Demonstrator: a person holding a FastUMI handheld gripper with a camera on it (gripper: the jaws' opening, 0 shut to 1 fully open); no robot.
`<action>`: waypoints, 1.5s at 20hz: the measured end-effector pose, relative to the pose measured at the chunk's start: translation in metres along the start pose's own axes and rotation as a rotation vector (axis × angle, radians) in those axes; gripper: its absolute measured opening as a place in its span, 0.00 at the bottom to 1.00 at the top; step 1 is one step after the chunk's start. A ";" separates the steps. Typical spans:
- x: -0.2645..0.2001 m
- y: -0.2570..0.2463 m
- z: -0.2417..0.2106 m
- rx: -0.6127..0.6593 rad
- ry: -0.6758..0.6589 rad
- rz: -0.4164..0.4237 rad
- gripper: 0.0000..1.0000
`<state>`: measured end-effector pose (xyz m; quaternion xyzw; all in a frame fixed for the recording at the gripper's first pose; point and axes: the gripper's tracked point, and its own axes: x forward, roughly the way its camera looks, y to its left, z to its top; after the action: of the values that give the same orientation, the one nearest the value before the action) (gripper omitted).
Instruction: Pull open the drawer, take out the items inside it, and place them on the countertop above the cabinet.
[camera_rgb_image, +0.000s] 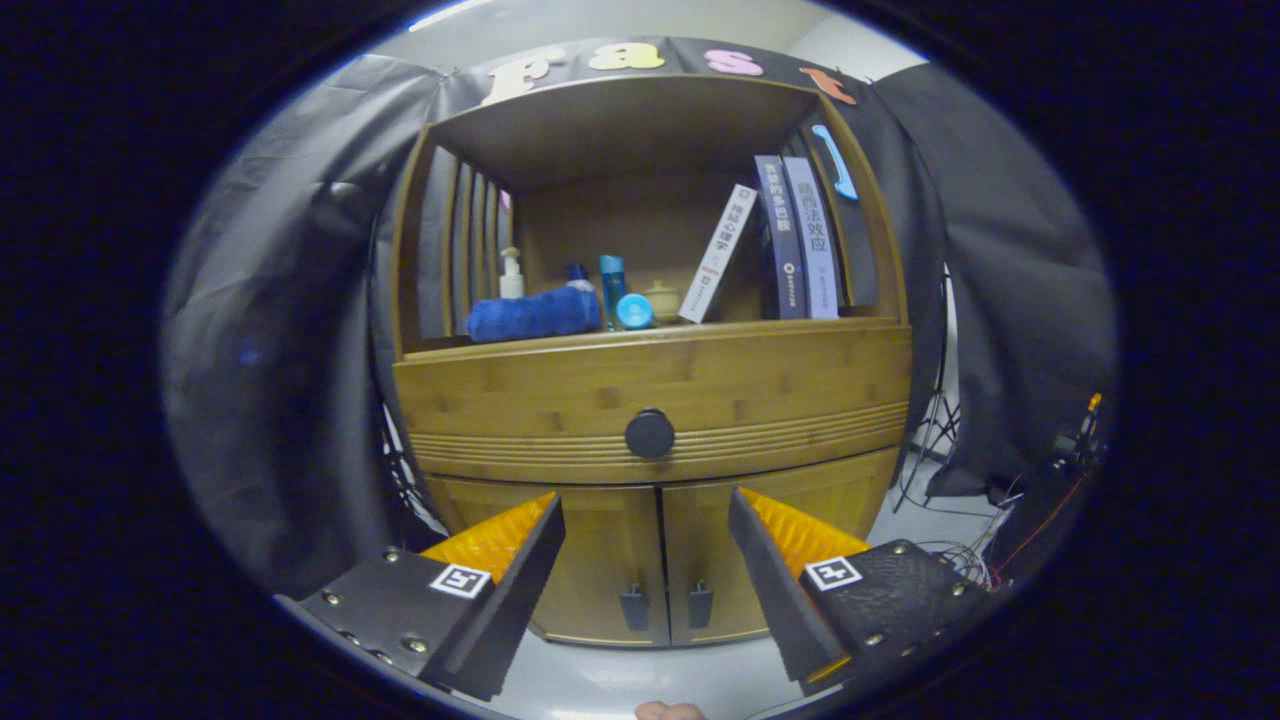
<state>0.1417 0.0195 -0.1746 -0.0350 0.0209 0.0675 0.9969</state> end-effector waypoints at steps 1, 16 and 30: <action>-0.010 0.003 -0.001 0.001 0.006 -0.003 0.98; -0.108 0.023 0.141 0.176 -0.012 -0.055 0.99; -0.189 0.055 0.256 0.172 -0.145 0.042 0.98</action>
<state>-0.0437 0.0673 0.0854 0.0560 -0.0446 0.0885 0.9935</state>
